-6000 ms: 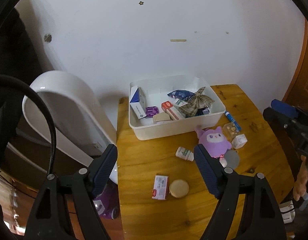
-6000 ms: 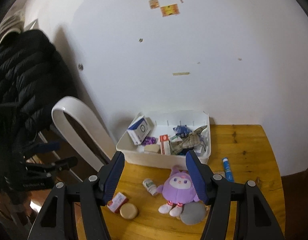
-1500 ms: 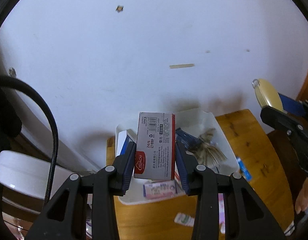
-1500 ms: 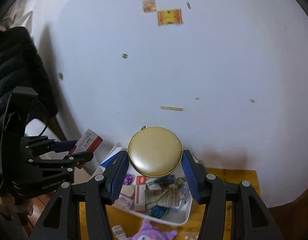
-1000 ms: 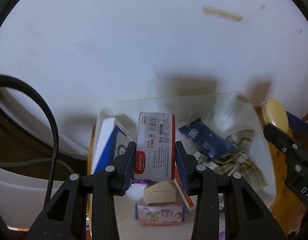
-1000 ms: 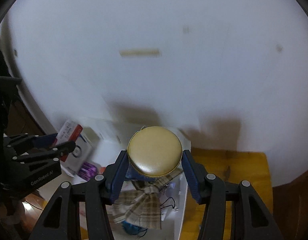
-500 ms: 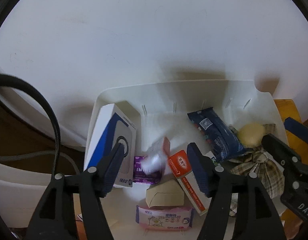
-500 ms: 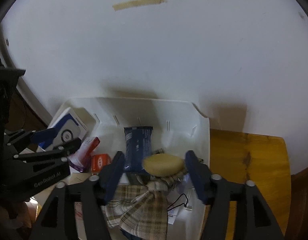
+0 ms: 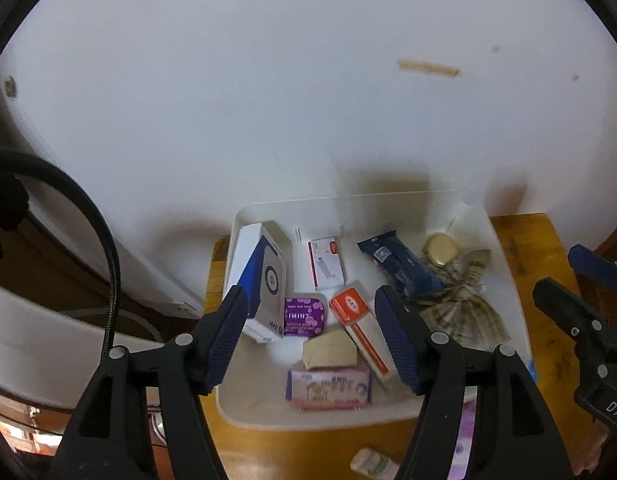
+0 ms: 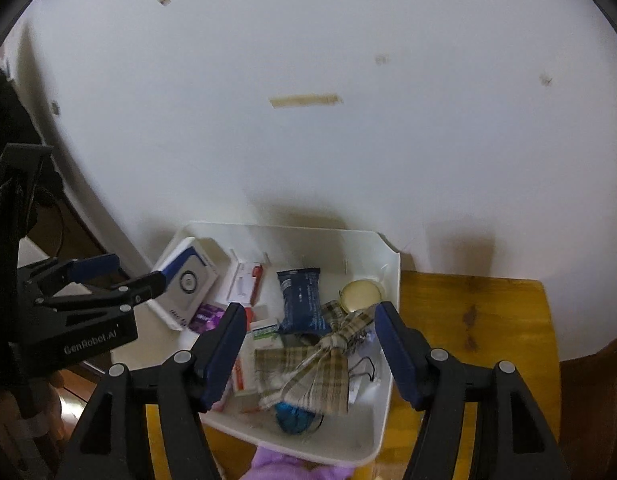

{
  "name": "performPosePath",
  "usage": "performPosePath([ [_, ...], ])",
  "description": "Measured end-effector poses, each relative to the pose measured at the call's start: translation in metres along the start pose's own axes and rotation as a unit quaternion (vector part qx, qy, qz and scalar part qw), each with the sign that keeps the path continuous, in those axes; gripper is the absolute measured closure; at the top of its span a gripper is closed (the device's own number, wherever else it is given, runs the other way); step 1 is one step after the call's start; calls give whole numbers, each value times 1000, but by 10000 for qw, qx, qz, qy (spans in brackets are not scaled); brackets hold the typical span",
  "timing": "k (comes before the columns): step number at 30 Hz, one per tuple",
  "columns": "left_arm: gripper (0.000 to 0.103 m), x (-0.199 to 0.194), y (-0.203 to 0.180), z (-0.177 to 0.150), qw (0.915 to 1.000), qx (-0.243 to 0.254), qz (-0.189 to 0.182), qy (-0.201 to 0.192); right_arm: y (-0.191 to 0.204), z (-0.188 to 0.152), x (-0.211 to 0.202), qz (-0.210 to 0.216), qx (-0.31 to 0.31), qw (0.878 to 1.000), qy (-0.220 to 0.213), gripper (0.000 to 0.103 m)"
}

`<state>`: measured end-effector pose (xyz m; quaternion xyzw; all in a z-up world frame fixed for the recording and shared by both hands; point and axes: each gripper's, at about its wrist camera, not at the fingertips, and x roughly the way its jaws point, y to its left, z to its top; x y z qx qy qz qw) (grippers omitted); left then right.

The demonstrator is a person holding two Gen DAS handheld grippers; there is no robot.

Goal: Organize objects
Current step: 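Withdraw both grippers from the tray toward the pill bottle and grey cushion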

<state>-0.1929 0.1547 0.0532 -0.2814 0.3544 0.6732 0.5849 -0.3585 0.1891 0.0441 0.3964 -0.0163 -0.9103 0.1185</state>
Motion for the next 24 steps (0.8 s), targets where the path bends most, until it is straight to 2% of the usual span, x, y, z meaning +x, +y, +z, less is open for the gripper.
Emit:
performPosePath([
  [7,33,-67,7,-11,9996,-8,-106,-269,17,-11,-61,-149,-203,9991,-337,36],
  [14,33,-115,6,-32,9989,119,-218,-402,25,-32,-114,-43,-148,9983,-554,35],
  [24,30,-149,0,-69,9980,280,-301,-488,25,-78,-163,297,-126,9970,-698,31],
])
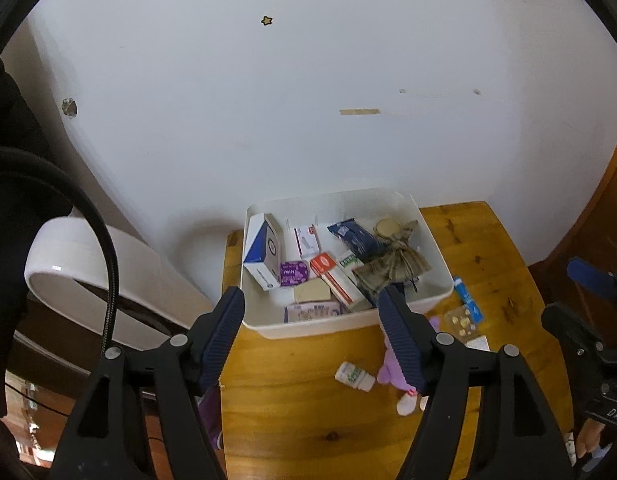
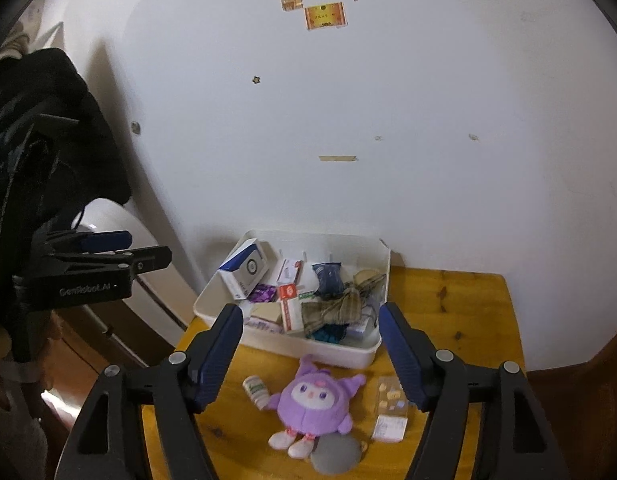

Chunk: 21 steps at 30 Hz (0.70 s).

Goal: Organize objects
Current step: 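Withdraw both grippers from the tray toward the pill bottle and grey cushion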

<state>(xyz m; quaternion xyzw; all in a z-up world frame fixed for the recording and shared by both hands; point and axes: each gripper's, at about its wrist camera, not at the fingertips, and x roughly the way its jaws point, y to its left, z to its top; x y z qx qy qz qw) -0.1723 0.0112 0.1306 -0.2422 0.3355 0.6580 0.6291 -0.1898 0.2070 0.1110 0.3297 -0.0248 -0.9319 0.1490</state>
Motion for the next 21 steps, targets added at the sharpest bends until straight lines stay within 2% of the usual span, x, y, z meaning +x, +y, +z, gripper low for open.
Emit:
performPosePath([
  [14,30,-8,-10,-46,9988,-144,-467,1,-16,-66,-26,237,272,9993,24,30],
  [21,30,-2,-16,-62,9990,-116,-423,-28,-15,-103,-15,137,118,9995,265,30],
])
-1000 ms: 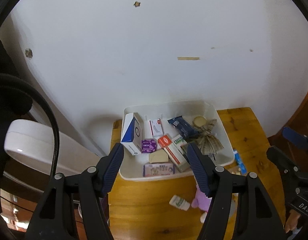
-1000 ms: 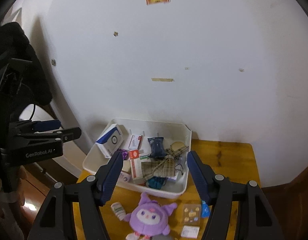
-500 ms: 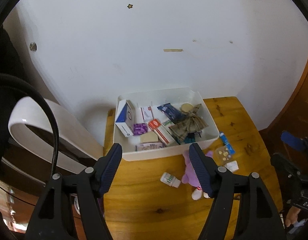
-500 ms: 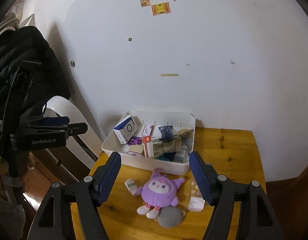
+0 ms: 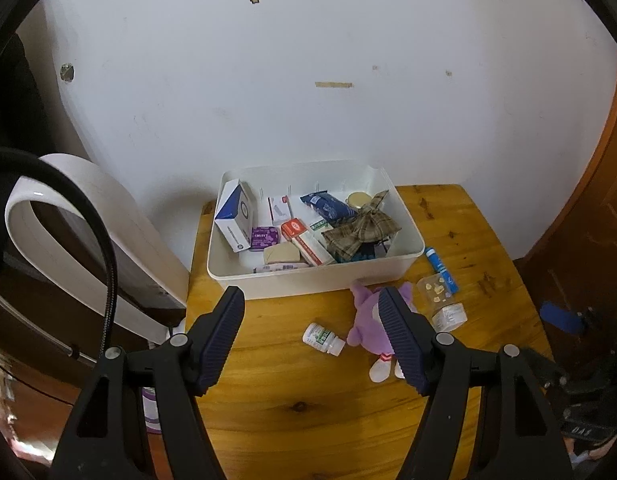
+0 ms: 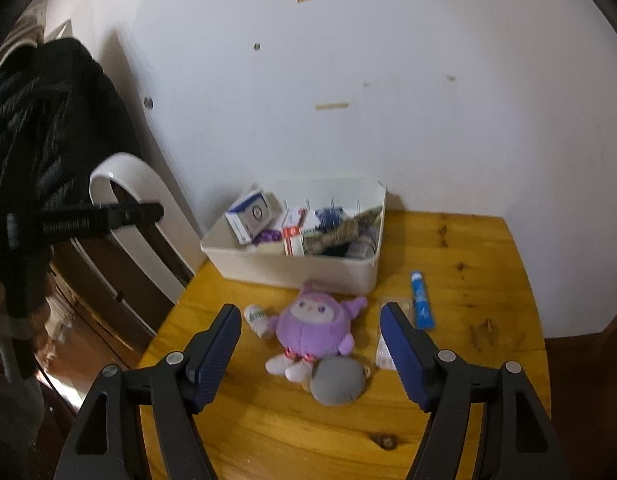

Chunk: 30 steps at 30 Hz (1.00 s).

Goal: Organize objects
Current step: 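Withdraw both grippers from the tray toward the pill bottle and grey cushion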

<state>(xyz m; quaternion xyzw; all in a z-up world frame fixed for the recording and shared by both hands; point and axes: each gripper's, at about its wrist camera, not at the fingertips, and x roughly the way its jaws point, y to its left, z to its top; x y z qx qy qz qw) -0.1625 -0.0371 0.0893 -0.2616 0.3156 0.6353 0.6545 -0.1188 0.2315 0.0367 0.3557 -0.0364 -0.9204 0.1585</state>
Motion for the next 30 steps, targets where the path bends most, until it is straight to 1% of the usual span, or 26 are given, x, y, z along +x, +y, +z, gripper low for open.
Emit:
performPosePath([
  [9,30,23,-6,-20,9998,44,-50,197,-11,-36,26,-131,-92,9992,379,30],
  [10,30,27,-5,-22,9994,133,-196,272,-12,-39,29,-136,-108,9990,418,30],
  [14,30,46,-5,-31,9983,-4,-269,510,-18,-54,43,-117,-118,9979,627,30],
  [17,30,66,-3,-39,9962,-209,-340,780,-24,-67,57,-124,-94,9968,786,30],
  [23,30,115,5,-54,9864,-793,-434,1375,-38,-87,88,-146,46,9937,1114,30],
  [28,30,152,10,-60,9772,-1215,-379,1698,-46,-98,108,-115,147,9918,1267,30],
  [30,30,164,13,-62,9720,-1404,-418,1837,-47,-102,117,-90,128,9910,1331,30],
])
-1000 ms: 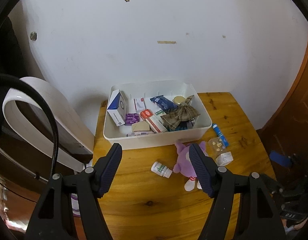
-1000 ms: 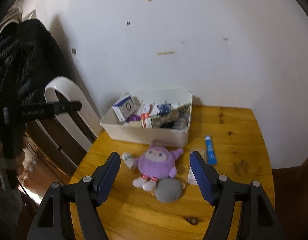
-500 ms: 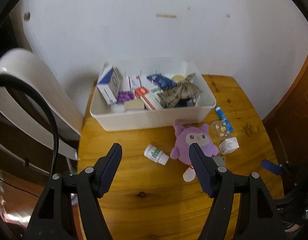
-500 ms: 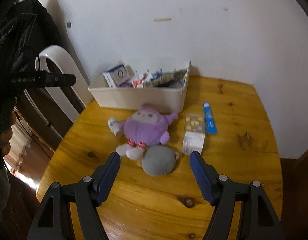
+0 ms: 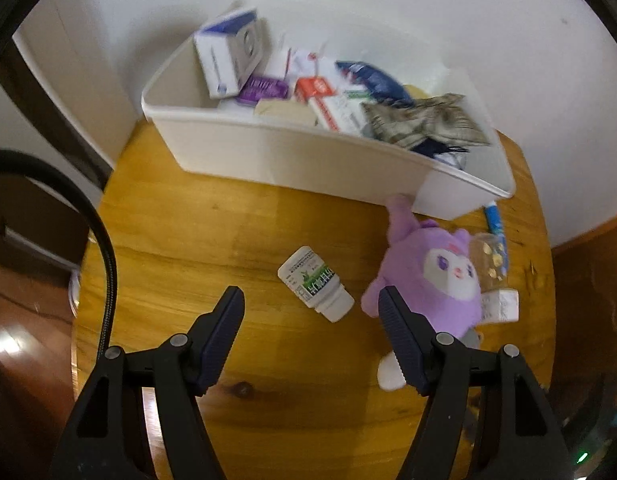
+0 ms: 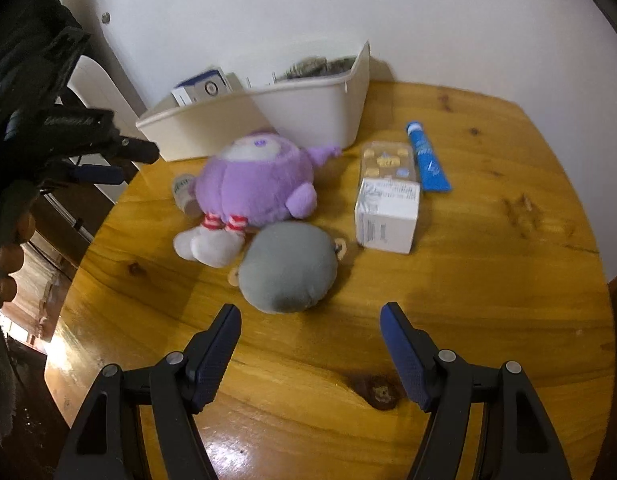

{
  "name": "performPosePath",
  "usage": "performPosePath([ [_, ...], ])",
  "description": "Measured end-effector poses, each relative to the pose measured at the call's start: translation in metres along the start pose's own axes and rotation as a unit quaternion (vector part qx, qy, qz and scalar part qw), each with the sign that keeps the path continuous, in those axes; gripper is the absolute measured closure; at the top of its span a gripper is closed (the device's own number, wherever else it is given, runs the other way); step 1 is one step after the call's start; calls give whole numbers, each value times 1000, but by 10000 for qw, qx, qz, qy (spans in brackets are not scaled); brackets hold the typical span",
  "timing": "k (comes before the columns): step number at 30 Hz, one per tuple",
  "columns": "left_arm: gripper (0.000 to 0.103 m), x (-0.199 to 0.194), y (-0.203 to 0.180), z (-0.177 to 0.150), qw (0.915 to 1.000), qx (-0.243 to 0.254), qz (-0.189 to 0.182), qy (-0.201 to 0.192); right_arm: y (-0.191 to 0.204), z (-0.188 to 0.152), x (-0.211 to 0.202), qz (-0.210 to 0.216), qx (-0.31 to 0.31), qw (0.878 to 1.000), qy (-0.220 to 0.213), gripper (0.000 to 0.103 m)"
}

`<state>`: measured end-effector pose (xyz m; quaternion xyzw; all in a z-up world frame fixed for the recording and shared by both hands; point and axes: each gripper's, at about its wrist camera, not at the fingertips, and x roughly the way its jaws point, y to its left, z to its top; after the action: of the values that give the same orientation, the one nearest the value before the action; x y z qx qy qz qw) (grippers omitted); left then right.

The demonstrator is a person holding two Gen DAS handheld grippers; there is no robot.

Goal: Organize objects
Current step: 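Withdraw both grippers from the tray toward the pill bottle and grey cushion, then grasp the white pill bottle with the left gripper while the right gripper grasps the grey cushion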

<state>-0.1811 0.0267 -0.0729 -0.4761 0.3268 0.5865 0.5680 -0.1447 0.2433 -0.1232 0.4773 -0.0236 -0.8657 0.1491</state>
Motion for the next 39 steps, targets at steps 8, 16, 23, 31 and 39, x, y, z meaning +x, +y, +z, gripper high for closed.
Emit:
performPosePath([
  [8,30,32,4,4,9972,-618,-108,410,10,0,25,-95,-312,9995,31,30],
  [16,32,53,8,2,9925,-1013,-44,684,31,1,35,-486,-983,9939,-72,29],
  [23,56,50,3,-2,9944,-896,75,546,34,-1,37,-433,-980,9939,-270,28],
  [31,68,44,4,-14,9965,-725,-50,419,33,-2,37,-451,-917,9941,-353,34],
  [39,68,36,5,-26,9978,-570,-68,343,24,-2,33,-331,-616,9964,-486,48],
])
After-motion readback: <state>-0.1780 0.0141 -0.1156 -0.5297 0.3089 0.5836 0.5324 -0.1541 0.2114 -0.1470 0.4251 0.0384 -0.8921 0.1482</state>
